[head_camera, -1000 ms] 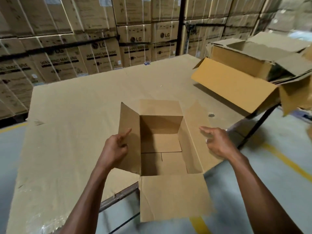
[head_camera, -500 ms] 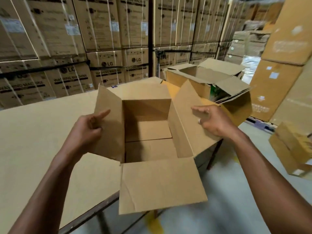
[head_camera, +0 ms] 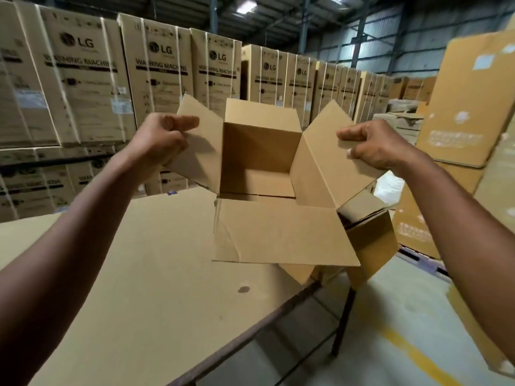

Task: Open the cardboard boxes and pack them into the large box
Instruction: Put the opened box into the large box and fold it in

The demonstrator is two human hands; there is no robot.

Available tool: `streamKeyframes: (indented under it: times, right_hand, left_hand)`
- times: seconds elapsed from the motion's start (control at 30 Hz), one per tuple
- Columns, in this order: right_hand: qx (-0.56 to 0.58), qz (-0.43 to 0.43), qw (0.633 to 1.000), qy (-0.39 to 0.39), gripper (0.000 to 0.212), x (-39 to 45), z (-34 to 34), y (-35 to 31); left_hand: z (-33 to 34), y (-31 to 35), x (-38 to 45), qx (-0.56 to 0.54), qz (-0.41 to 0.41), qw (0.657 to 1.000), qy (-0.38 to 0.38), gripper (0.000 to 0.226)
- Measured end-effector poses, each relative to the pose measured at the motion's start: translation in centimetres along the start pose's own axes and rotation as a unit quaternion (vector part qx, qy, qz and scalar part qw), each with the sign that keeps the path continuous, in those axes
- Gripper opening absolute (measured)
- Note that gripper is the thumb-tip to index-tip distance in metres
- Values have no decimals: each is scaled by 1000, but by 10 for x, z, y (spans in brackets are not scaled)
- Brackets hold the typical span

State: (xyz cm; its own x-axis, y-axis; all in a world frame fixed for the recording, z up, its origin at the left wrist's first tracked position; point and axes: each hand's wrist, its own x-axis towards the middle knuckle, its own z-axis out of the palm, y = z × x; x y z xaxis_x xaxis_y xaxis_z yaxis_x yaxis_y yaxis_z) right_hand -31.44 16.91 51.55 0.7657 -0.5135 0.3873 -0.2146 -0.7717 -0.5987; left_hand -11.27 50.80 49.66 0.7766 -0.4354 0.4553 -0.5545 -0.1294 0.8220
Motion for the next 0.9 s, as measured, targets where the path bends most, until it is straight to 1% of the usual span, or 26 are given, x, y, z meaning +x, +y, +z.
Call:
streamKeyframes:
  times: [0.3,0.47,0.53,0.67,0.77,0.9]
  right_hand:
    - [14,-10,999,36,55,126,-59,56]
    - [15,-12,998,56,54,183,-84,97]
    - [9,-14,998,53,53,202,-88,114]
    - [11,-25,999,41,53,251,-98,162]
    - [12,-41,999,27,52,289,-102,195]
    - [22,-60,998,-5,52,337,-101,235]
  left_hand:
    - [84,15,147,-6,25,1000,-2,55]
    - [140,29,210,-7,36,999,-4,53]
    - [159,31,225,-10,32,999,0,53]
    - [216,36,254,-15,13,1000,12,52]
    - [259,36,264,-6,-7,999,41,54]
    - [314,32,273,52,-28,995,86,55]
